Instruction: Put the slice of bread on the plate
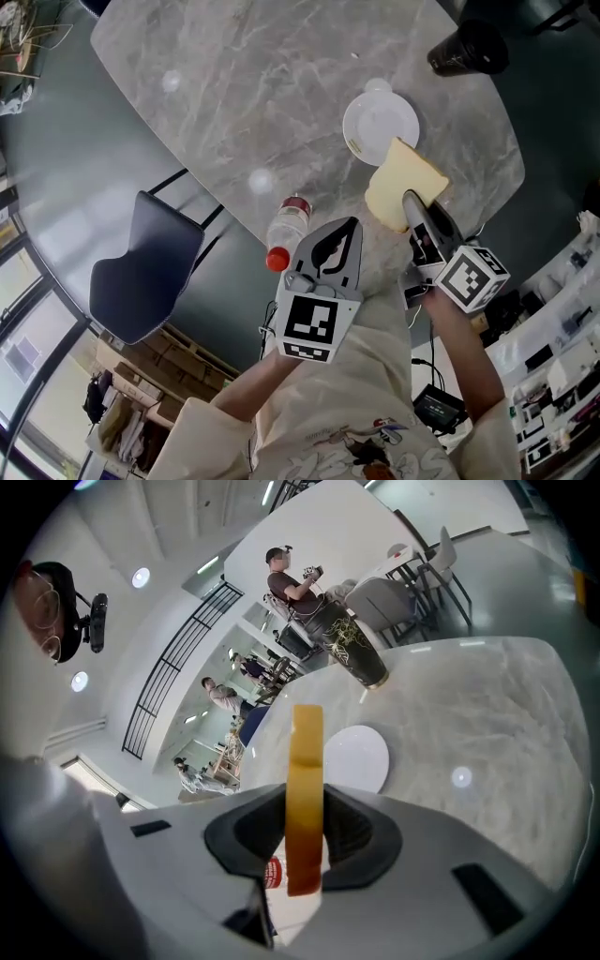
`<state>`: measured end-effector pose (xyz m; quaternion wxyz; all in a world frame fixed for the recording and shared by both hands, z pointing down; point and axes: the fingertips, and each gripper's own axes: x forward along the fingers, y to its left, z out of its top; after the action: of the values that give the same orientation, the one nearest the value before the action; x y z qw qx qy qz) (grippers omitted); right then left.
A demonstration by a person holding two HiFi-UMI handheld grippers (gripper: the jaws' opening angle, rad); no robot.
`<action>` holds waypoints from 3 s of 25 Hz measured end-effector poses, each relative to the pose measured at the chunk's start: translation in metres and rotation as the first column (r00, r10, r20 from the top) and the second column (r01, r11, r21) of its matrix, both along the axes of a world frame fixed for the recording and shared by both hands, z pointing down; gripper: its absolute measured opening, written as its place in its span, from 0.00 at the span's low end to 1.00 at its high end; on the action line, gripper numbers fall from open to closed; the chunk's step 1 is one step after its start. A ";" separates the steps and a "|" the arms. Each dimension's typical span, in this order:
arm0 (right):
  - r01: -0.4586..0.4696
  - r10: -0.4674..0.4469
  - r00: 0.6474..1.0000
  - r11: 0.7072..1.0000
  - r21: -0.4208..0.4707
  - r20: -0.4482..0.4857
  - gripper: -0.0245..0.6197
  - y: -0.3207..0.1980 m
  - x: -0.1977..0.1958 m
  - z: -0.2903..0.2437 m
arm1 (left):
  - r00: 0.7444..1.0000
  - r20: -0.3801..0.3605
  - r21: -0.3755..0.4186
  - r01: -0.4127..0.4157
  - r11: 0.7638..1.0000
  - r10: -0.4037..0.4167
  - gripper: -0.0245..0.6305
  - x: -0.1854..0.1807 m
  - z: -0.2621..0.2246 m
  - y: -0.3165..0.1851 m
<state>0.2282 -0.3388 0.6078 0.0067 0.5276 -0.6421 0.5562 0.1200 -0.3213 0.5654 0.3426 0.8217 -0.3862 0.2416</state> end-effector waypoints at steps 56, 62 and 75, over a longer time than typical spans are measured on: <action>0.200 -0.258 0.844 0.965 -0.172 -0.469 0.38 -0.083 0.032 0.078 | 0.998 -0.050 -0.038 -0.036 0.999 0.034 0.05 0.033 0.035 -0.031; 0.183 -0.214 0.867 0.977 -0.113 -0.451 0.38 -0.082 0.028 0.056 | 0.997 -0.055 -0.010 -0.054 0.998 0.054 0.05 0.035 0.021 -0.027; 0.159 -0.131 0.894 0.987 0.031 -0.428 0.37 -0.059 0.020 -0.022 | 0.995 -0.063 0.091 -0.070 0.993 0.076 0.05 0.027 -0.028 -0.023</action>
<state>0.2478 -0.3982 0.5857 0.1704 0.5864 -0.6805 0.4051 0.1466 -0.3438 0.5371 0.3094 0.8571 -0.3548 0.2092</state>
